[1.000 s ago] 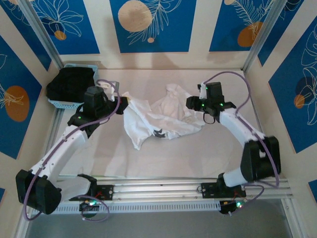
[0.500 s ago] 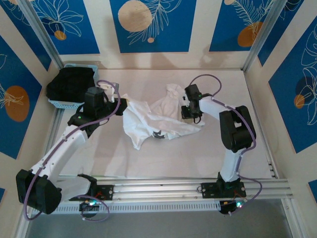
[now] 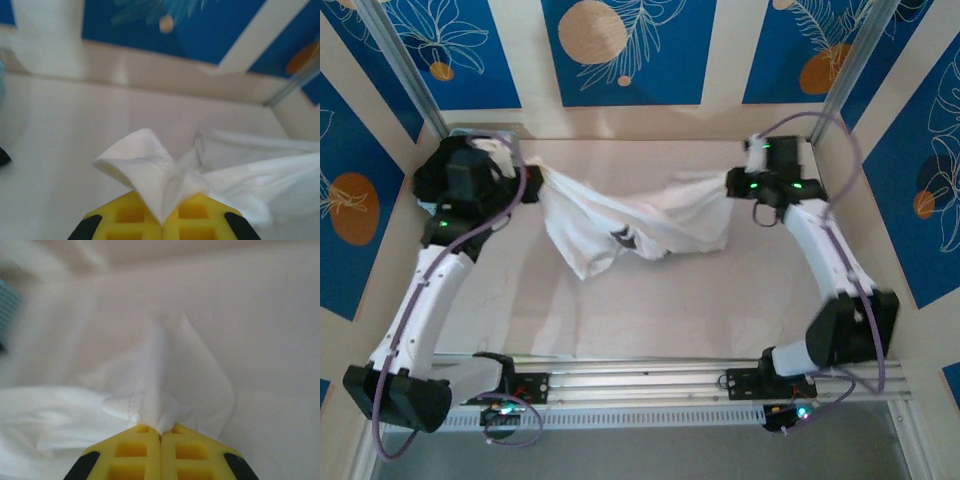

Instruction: Fold the inside-out t-shirt

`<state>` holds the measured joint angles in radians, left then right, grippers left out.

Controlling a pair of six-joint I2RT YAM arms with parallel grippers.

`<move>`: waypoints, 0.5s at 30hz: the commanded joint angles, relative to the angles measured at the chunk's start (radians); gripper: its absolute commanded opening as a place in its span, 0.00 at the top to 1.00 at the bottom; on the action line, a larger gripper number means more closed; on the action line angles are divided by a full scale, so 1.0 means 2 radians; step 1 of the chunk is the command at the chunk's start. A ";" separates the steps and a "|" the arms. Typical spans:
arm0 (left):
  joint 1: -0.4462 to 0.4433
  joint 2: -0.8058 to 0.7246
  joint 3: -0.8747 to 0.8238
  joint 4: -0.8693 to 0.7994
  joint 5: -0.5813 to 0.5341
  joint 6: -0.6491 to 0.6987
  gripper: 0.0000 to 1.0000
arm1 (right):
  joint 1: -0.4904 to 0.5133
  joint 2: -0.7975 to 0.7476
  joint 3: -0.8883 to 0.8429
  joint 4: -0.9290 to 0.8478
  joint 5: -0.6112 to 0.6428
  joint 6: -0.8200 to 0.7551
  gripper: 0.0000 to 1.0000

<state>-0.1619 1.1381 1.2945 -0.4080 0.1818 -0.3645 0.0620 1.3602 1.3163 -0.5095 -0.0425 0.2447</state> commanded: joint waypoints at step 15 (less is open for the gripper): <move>0.115 -0.031 0.039 -0.040 0.094 -0.022 1.00 | -0.024 -0.085 -0.056 0.029 -0.162 0.073 1.00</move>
<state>0.0578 1.0733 1.4525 -0.4732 0.2962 -0.3897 -0.0143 1.1378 1.2655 -0.4686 -0.3195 0.3573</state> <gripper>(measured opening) 0.043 0.059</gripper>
